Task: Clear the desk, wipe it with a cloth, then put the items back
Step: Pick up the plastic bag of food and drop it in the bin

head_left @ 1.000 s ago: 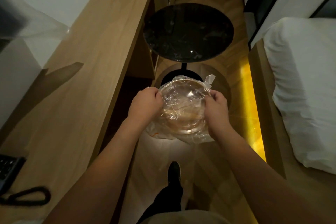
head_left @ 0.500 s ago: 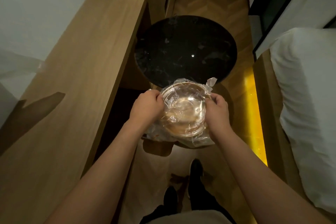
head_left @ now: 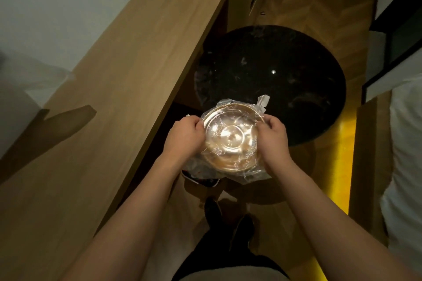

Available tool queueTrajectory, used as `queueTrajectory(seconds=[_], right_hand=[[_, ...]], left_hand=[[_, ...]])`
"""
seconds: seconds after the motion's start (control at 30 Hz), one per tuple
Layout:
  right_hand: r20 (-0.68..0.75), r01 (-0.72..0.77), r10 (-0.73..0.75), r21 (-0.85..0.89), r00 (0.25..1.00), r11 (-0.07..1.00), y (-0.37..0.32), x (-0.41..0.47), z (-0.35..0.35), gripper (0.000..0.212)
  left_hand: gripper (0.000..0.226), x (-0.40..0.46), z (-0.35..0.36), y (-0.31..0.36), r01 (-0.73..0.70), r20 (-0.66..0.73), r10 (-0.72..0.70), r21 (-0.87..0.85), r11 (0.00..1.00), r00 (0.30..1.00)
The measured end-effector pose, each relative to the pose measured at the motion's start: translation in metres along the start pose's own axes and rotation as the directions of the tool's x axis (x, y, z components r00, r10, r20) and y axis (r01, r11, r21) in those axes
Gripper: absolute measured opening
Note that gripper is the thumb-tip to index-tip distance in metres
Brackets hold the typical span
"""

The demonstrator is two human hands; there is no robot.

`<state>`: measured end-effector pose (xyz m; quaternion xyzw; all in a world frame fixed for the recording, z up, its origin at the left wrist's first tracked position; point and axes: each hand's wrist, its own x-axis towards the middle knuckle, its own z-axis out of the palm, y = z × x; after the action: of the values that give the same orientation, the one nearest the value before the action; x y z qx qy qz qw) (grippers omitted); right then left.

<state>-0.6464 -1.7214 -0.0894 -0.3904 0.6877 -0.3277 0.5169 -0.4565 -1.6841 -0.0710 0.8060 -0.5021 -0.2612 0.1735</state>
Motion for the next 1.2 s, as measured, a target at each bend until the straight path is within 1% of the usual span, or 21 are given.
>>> queueTrajectory(seconds=[0.1, 0.2, 0.37, 0.47, 0.53, 0.67, 0.8, 0.97, 1.07, 1.17, 1.2], right_hand=[[0.081, 0.037, -0.032, -0.062, 0.996, 0.997, -0.011, 0.004, 0.036, 0.035], [0.193, 0.103, -0.072, -0.157, 0.979, 0.982, -0.02, 0.008, 0.07, 0.041], [0.391, 0.252, -0.118, -0.311, 0.913, 0.916, -0.019, 0.013, 0.116, 0.052], [0.479, 0.285, -0.077, -0.378, 0.874, 0.881, -0.007, 0.016, 0.138, 0.054], [0.531, 0.317, -0.039, -0.443, 0.847, 0.839, 0.005, 0.018, 0.149, 0.056], [0.629, 0.364, 0.061, -0.522, 0.775, 0.771, 0.049, 0.037, 0.174, 0.06], [0.658, 0.342, 0.155, -0.56, 0.737, 0.755, 0.119, 0.076, 0.205, 0.064], [0.644, 0.346, 0.146, -0.572, 0.751, 0.744, 0.223, 0.153, 0.245, 0.064], [0.642, 0.369, 0.13, -0.58, 0.756, 0.726, 0.288, 0.201, 0.267, 0.063], [0.652, 0.326, 0.17, -0.567, 0.739, 0.757, 0.354, 0.248, 0.289, 0.058], [0.668, 0.304, 0.185, -0.545, 0.721, 0.781, 0.374, 0.262, 0.295, 0.051]], left_hand=[[0.03, 0.018, -0.012, -0.034, 0.054, -0.02, -0.055, -0.036, 0.998, 0.998], [0.028, 0.03, -0.025, -0.066, 0.14, -0.058, -0.144, -0.061, 0.988, 0.988], [0.033, 0.027, -0.029, -0.106, 0.288, -0.114, -0.296, -0.083, 0.954, 0.948], [0.035, 0.017, -0.023, -0.124, 0.373, -0.164, -0.38, -0.074, 0.925, 0.91], [0.032, 0.009, -0.013, -0.135, 0.439, -0.177, -0.443, -0.059, 0.896, 0.879], [0.031, 0.002, 0.023, -0.164, 0.538, -0.146, -0.538, -0.041, 0.842, 0.83], [0.028, 0.019, 0.079, -0.207, 0.526, -0.153, -0.526, -0.043, 0.849, 0.836], [0.026, 0.074, 0.182, -0.269, 0.448, -0.161, -0.447, -0.029, 0.893, 0.88], [0.027, 0.108, 0.25, -0.301, 0.39, -0.176, -0.377, 0.047, 0.919, 0.909], [0.025, 0.14, 0.31, -0.332, 0.329, -0.217, -0.296, 0.133, 0.935, 0.93], [0.025, 0.149, 0.326, -0.342, 0.305, -0.233, -0.265, 0.155, 0.94, 0.936]])
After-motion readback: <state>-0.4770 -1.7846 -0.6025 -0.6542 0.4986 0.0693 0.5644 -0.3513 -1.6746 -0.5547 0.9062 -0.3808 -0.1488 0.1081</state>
